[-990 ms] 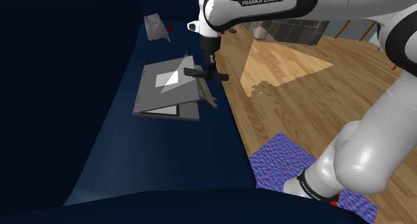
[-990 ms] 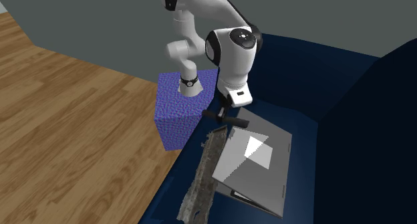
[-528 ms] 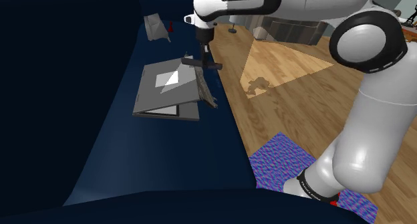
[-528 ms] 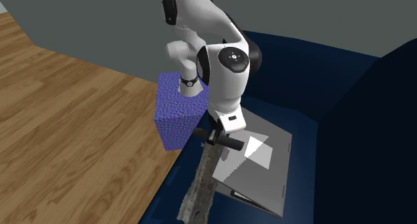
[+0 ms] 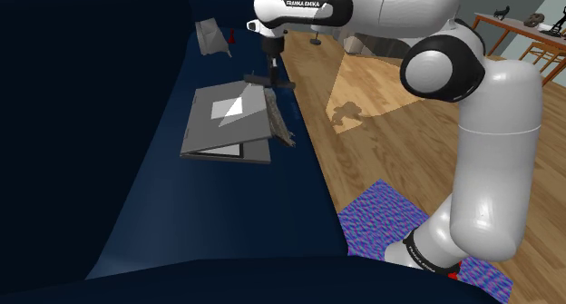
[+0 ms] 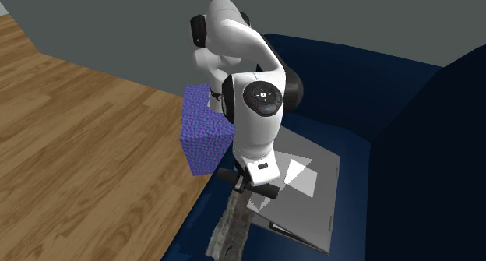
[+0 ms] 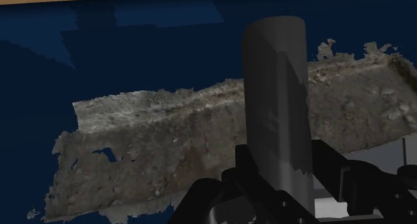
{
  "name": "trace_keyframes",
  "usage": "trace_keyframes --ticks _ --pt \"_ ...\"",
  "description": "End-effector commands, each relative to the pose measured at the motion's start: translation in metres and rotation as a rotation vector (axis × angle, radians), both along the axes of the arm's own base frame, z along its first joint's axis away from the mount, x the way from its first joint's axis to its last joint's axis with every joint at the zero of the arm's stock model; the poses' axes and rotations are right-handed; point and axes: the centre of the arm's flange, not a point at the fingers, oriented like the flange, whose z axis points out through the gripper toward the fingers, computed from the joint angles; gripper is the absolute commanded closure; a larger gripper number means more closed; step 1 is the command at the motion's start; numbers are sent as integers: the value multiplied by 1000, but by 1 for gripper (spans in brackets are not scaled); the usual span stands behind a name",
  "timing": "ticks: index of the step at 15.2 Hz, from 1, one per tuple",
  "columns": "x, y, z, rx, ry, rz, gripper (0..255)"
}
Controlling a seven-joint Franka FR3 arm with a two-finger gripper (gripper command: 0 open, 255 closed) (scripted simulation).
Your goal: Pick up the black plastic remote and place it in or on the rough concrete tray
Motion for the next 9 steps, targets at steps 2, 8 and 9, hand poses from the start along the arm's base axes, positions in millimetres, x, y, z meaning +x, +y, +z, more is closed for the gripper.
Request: trace_keyframes --ticks 2,8,9 --pt "1 0 -16 0 -1 1 255" --pt "1 0 -40 0 -1 1 255" --pt "1 0 -40 0 -1 1 255"
